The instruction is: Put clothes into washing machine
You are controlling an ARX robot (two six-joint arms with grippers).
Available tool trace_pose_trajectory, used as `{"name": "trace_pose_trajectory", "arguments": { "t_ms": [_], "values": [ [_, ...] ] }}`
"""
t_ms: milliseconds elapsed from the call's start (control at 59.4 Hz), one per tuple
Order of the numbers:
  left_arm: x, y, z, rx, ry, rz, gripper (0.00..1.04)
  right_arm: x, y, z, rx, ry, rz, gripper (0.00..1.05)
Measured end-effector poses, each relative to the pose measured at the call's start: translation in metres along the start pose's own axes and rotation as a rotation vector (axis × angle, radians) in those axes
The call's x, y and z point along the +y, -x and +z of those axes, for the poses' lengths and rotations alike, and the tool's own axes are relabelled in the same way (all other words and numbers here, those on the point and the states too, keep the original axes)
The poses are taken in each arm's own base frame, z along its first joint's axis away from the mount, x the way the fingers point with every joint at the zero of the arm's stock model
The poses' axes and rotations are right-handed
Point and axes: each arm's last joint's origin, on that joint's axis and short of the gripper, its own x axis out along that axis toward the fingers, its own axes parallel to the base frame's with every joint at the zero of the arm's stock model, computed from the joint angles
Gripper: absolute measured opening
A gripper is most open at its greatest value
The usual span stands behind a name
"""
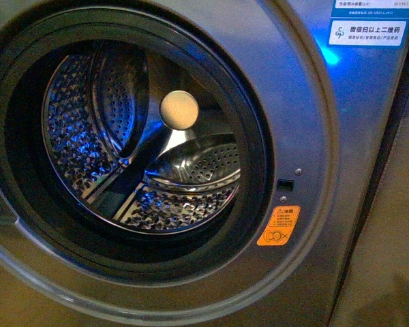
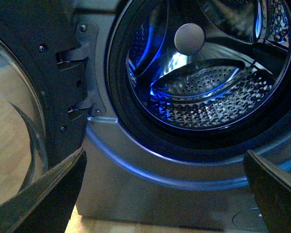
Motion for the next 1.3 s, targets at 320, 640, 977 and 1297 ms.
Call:
{"name": "trace_pose_trajectory", "arguments": {
  "t_ms": [320, 640, 977, 1297],
  "values": [
    [0.000, 0.000, 0.000, 0.000, 0.000, 0.000, 0.98, -0.118, 0.016, 0.016, 0.164, -0.113, -0.365, 0.97],
    [0.000, 0.000, 0.000, 0.000, 0.000, 0.000, 0.98, -0.222, 0.069, -0.049, 0.565, -0.314, -0.587, 0.97],
    [0.000, 0.000, 0.000, 0.000, 0.000, 0.000, 0.98, -0.251, 0.118, -0.185, 0.882, -0.489, -0.689, 0.97],
    [0.000, 0.000, 0.000, 0.000, 0.000, 0.000, 0.98, -0.247, 0.155, -0.289, 1.055, -0.613, -0.774, 0.97]
  ]
}}
